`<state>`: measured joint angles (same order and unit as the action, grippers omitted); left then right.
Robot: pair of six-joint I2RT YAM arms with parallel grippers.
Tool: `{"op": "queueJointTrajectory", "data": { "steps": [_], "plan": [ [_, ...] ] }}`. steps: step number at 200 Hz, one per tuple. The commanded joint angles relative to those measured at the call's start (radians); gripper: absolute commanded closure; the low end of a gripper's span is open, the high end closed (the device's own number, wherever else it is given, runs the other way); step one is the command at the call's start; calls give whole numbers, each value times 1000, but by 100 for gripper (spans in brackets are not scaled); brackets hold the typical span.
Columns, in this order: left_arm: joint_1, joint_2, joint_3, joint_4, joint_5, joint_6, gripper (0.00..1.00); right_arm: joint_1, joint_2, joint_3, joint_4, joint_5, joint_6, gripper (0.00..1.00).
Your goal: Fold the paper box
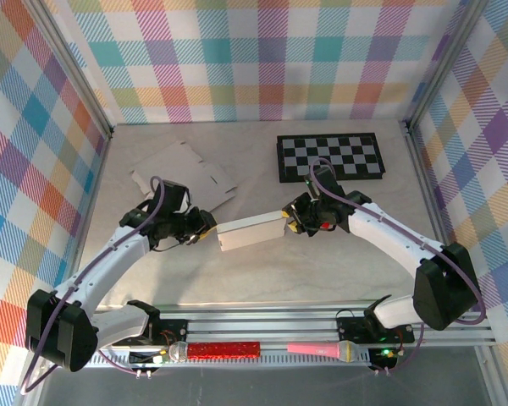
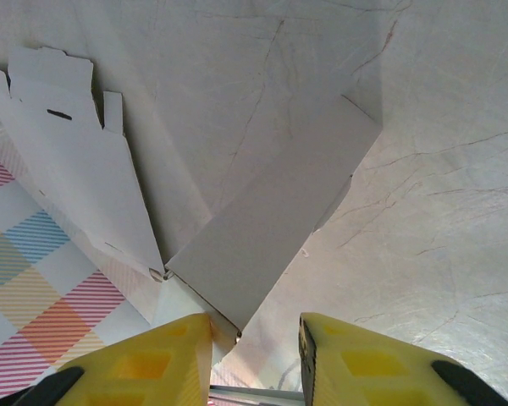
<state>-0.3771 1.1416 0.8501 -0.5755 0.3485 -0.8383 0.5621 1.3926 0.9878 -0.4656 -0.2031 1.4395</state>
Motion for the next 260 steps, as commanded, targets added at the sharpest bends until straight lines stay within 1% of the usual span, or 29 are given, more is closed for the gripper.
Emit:
{"op": "queueJointTrajectory", "data": {
  "steps": [1, 73, 104, 126, 144, 159, 168, 179, 198, 205, 217, 236, 260],
  "plan": [
    [6, 3, 9, -12, 26, -15, 76, -2, 32, -25, -110, 14, 16, 68],
    [4, 1, -57, 19, 83, -20, 78, -2, 40, -20, -118, 11, 19, 68],
    [3, 23, -96, 6, 77, 19, 86, -2, 31, -19, -137, 8, 20, 69],
    [-1, 0, -77, -29, 56, 59, 88, -1, -1, 29, -188, 35, -44, 70],
    [-26, -5, -46, -63, 43, 114, 91, -1, -36, 74, -249, 68, -117, 69],
    [-50, 2, -40, -84, 32, 139, 93, -4, -62, 80, -266, 53, -148, 69],
    [-63, 2, -44, -93, 21, 145, 93, -4, -79, 83, -269, 41, -159, 65],
    [-75, -8, -56, -92, 7, 142, 93, -4, -103, 84, -264, 29, -169, 59],
    [-100, -25, -72, -80, -6, 126, 94, -4, -145, 81, -250, 33, -162, 49],
    [-115, -31, -78, -76, -12, 120, 94, -3, -155, 78, -238, 36, -159, 46],
    [-144, -37, -91, -73, -21, 113, 95, -3, -154, 73, -227, 33, -153, 45],
    [-183, -45, -123, -68, -34, 99, 95, -5, -138, 50, -208, 15, -141, 46],
    [-201, -53, -164, -46, -34, 77, 95, -5, -142, 2, -186, 11, -139, 47]
  ]
}}
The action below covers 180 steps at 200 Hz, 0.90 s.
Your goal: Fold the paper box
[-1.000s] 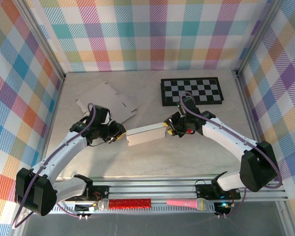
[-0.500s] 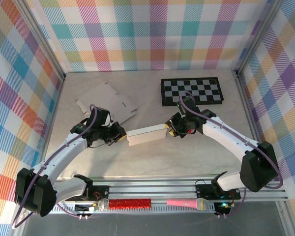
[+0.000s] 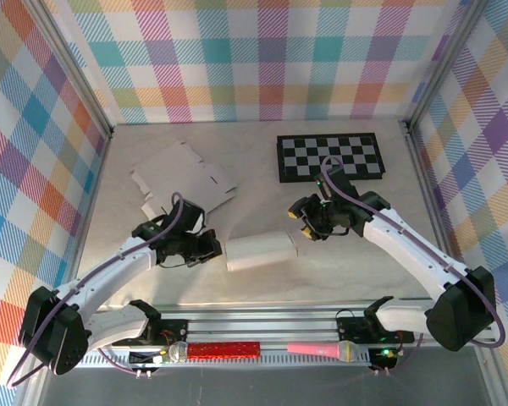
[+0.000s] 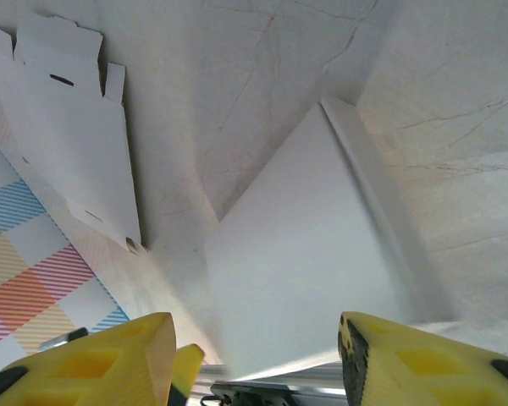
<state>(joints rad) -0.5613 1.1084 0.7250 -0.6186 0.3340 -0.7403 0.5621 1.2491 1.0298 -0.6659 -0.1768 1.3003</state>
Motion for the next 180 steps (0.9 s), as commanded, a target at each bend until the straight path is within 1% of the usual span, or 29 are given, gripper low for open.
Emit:
{"op": "queueJointTrajectory", "data": {
  "steps": [1, 17, 32, 47, 60, 84, 111, 134, 156, 180],
  "plan": [
    [-17, -20, -40, -1, -20, -23, 95, -5, 1, -42, 15, -15, 0, 47],
    [-17, -29, -39, 15, -13, -50, 91, -7, -2, -54, 14, -15, -22, 47],
    [-17, -29, -12, 10, -22, -72, 78, -7, 7, -46, 4, -11, -71, 47],
    [-5, 8, 10, 1, -12, -84, 66, -7, 27, -31, -25, -18, -126, 47],
    [10, 75, 3, 32, 32, -80, 62, -7, 38, -19, -41, -28, -166, 46],
    [11, 173, -1, 101, 85, -76, 61, -7, 44, -1, -45, -50, -213, 45],
    [-1, 273, 40, 42, 91, -10, 62, -7, 55, 38, -67, -52, -252, 44],
    [-19, 308, 34, 123, 109, -16, 64, -10, 59, 59, -67, -59, -268, 43],
    [-68, 394, 48, 193, 129, -39, 70, -17, 56, 72, -82, -57, -278, 43],
    [-147, 504, 103, 247, 114, -74, 73, -33, 25, 78, -111, -39, -280, 43]
  ]
}}
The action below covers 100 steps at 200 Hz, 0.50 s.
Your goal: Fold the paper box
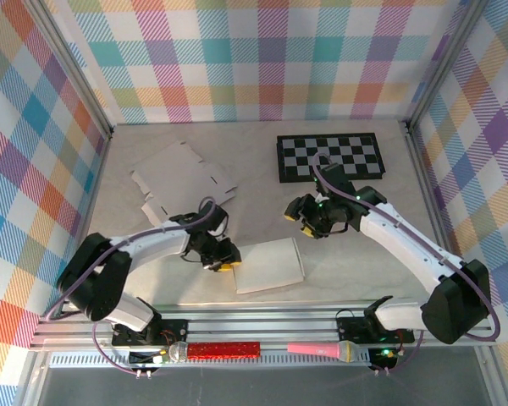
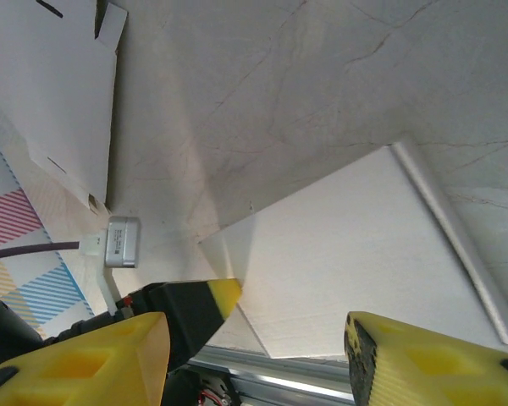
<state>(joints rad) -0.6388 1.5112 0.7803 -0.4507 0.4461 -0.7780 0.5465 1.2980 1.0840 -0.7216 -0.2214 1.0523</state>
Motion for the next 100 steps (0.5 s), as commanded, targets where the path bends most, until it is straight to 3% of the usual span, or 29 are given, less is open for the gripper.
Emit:
{"op": "queueJointTrajectory", "data": {
  "steps": [1, 52, 100],
  "plan": [
    [-72, 106, 51, 80, 2, -39, 74, -18, -26, 24, -56, 7, -31, 43],
    [-187, 383, 331, 138, -45, -110, 82, -71, -154, 30, -157, 83, -36, 44],
    [-210, 587, 561, 202, -89, -198, 84, -117, -270, 37, -243, 131, -46, 43]
  ]
}}
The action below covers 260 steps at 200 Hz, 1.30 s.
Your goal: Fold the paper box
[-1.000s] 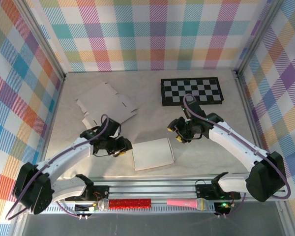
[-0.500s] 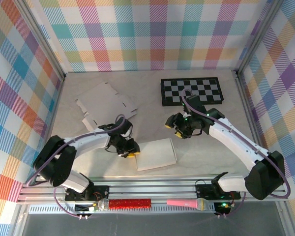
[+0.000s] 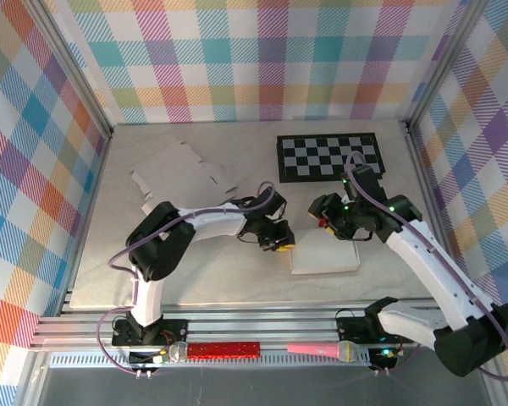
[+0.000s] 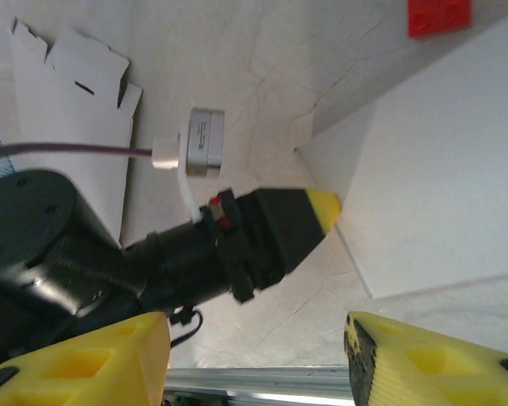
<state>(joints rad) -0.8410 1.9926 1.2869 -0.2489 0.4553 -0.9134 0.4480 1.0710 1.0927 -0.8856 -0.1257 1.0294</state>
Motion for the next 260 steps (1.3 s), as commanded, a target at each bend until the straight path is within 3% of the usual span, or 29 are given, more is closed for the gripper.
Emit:
{"op": "queueJointTrajectory", "data": {
  "steps": [1, 66, 116, 144, 161, 203, 228, 260],
  "plan": [
    [-7, 110, 59, -1, -99, -62, 84, -19, -45, 27, -80, 35, -22, 43],
    [1, 336, 328, 41, -84, -117, 87, -43, -97, 2, -110, 20, -33, 43],
    [17, 370, 425, 57, -48, -98, 82, -46, -82, -17, -76, -11, -34, 43],
    [21, 280, 443, -20, -58, -30, 77, -46, -80, -16, -51, -15, -44, 42],
    [30, 174, 362, -20, -68, -30, 70, -46, -71, -8, -30, -21, -56, 40],
    [72, -104, 125, -101, -147, 21, 70, -46, -14, -8, 54, -64, -69, 38],
    [202, -271, -2, -184, -171, 80, 70, -36, 44, -47, 161, -143, -51, 39],
    [554, -373, -38, -364, -172, 243, 70, 38, 140, -122, 416, -219, 30, 38]
  ]
}}
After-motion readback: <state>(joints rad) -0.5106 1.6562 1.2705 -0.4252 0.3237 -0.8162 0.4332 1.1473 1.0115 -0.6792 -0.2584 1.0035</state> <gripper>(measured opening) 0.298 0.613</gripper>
